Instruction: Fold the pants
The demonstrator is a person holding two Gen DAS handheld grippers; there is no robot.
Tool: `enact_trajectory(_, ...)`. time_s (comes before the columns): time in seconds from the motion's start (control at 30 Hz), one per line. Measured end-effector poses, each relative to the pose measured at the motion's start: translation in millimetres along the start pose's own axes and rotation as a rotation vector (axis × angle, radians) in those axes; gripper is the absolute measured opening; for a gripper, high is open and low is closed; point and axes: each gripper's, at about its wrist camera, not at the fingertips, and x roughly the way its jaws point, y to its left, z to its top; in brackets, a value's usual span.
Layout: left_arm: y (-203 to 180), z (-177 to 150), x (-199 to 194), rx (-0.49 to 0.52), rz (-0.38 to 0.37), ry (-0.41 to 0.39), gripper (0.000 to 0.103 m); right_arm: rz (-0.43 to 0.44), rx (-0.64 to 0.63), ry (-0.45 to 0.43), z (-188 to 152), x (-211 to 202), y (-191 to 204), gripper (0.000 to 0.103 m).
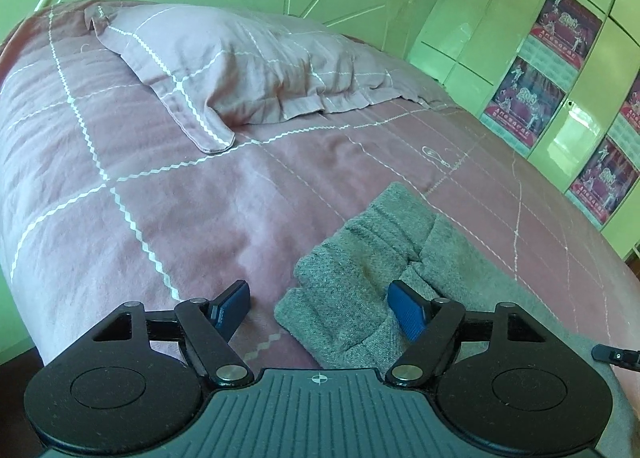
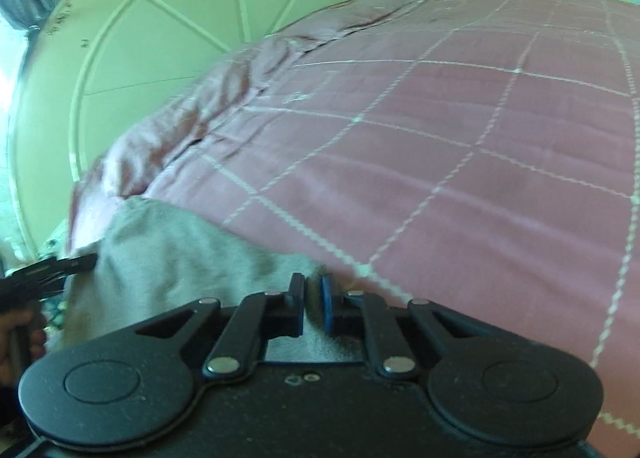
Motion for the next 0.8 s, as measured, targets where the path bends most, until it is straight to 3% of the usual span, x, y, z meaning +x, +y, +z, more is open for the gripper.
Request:
enact_trajectory(0.07, 1.7, 0.2, 0.0, -0.001, -0.004, 0.002, 0.076, 0.058, 0.064, -0.001, 1.6, 4.8, -7.3, 0.005)
enact_trajectory(0.23, 2.1, -1.0, -5.9, 0.008, -0.007, 0.0, 0.075, 0.076, 0.088, 0.055, -1.9, 20.6, -7.1, 0.011)
enact_trajectory(0.27, 1.9, -0.9, -5.4, 0.008, -0.014, 0.0, 0.073, 0.065, 0.079, 0.056, -2.0, 21.3, -4.2, 0.009)
enact_trajectory(0.33, 1.2, -1.6, -6.9, 0.011, -0.049, 0.003, 0.056, 0.056, 0.015, 0.062, -0.8, 20.0, 7.5, 0.002)
enact_trajectory(0.43, -2.5, 0.9, -15.9, 0.045, -0.062, -0.039, 0.042, 0.003, -0.017, -0.07, 6.9, -3.9, 15.0, 0.0)
enact_trajectory(0.5, -1.0, 1.6, -22.4, 0.035, -0.065, -0.076, 0.039, -0.006, -0.012, -0.158, 9.3, -20.8, 14.4, 0.0)
enact_trajectory(0.57, -2.5, -3.3, -17.8, 0.08, -0.034, -0.066, 0.038, -0.085, -0.078, -0.116, 4.1, -8.6, 19.6, 0.0)
enact_trajectory(0.63, 5.4, -8.3, -10.3, 0.06, -0.04, -0.048, 0.041, -0.134, -0.036, -0.006, -6.0, 19.2, 8.1, 0.0)
enact_trajectory(0.7, 11.0, -5.3, -9.9, 0.028, -0.058, -0.031, 0.042, -0.133, -0.019, -0.029, -12.7, 23.0, 5.4, 0.0)
enact_trajectory(0.77, 9.7, -1.6, -11.9, 0.053, -0.046, -0.025, 0.051, -0.129, 0.004, -0.045, -13.1, 18.4, 5.6, 0.001)
enact_trajectory(0.8, 9.3, 0.4, -14.9, 0.061, -0.037, -0.031, 0.058, -0.135, 0.022, -0.077, -11.7, 9.9, 4.4, 0.012)
